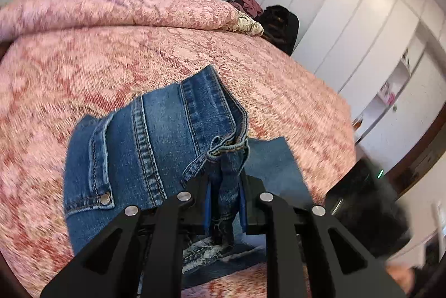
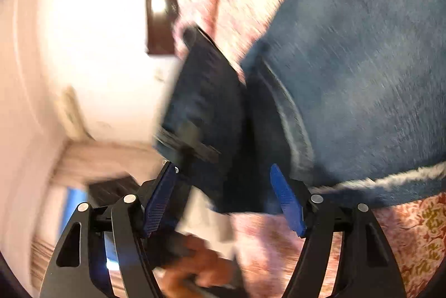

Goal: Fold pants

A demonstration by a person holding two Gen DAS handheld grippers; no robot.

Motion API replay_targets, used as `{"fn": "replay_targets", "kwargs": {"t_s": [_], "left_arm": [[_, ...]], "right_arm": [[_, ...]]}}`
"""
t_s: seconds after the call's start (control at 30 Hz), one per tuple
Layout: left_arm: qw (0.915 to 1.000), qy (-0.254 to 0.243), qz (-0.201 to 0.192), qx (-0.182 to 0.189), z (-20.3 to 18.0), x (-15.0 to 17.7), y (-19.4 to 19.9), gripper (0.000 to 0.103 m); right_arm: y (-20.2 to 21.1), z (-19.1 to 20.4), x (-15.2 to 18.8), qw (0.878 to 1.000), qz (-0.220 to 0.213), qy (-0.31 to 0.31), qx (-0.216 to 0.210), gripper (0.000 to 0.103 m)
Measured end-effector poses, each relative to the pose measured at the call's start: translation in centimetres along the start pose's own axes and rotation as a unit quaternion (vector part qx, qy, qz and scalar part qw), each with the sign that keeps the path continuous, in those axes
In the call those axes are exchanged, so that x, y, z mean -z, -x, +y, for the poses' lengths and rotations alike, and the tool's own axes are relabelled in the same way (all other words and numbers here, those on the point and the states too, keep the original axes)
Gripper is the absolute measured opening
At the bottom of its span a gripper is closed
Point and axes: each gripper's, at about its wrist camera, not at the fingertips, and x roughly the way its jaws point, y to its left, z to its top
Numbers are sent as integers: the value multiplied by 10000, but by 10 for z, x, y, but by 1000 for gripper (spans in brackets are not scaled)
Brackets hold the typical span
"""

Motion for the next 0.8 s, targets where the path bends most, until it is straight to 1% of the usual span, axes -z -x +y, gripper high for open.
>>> {"fn": "replay_targets", "kwargs": {"t_s": [0.03,0.07,0.1,0.23,0.33,0.37,0.4,0.43,0.47,0.5,0.53,0.57,0.6,0.63,0.67,0.73,0.8], "left_arm": [[9999,-127,28,-32,-3,2,0,14],[9997,-218,59,-67,-6,3,-1,14],[9994,-305,96,-113,-9,5,-2,14],[9976,-565,277,-301,-18,17,-14,14],[9938,-931,456,-402,-31,28,-22,19],[9925,-1036,506,-412,-35,31,-24,26],[9917,-1104,529,-385,-38,35,-23,39],[9922,-1126,503,-172,-42,39,-17,43],[9925,-1128,459,-113,-42,42,-10,45],[9923,-1154,423,-162,-39,46,1,63],[9928,-1127,289,-268,-34,48,13,72],[9933,-1079,137,-377,-28,51,24,84],[9937,-985,-65,-530,-17,53,37,88],[9926,-835,-276,-834,-1,55,51,90],[9898,-644,-404,-1201,15,55,59,97],[9794,-49,-498,-1958,58,56,69,99],[9696,544,-354,-2359,95,59,70,99]], "right_arm": [[1,2,-4,9999,-23,-70,-68,71],[1,5,-11,9998,-83,-56,142,71],[-1,8,-15,9997,-89,-17,244,71],[-14,17,-29,9987,-14,94,502,71],[-28,15,-40,9957,147,189,896,71],[-36,14,-44,9937,280,303,1038,71],[-43,12,-43,9921,345,371,1148,62],[-46,9,-44,9896,348,430,1328,36],[-51,6,-45,9858,417,495,1551,26],[-52,2,-45,9845,414,543,1617,11],[-51,-2,-45,9842,381,596,1625,11],[-52,-5,-44,9825,396,701,1679,11],[-51,-6,-41,9813,384,794,1712,11],[-50,-4,-42,9808,370,867,1708,11],[-52,-2,-40,9787,357,983,1765,11],[-60,6,-40,9773,322,1128,1762,11],[-54,19,-39,9799,274,1186,1581,11]]}}
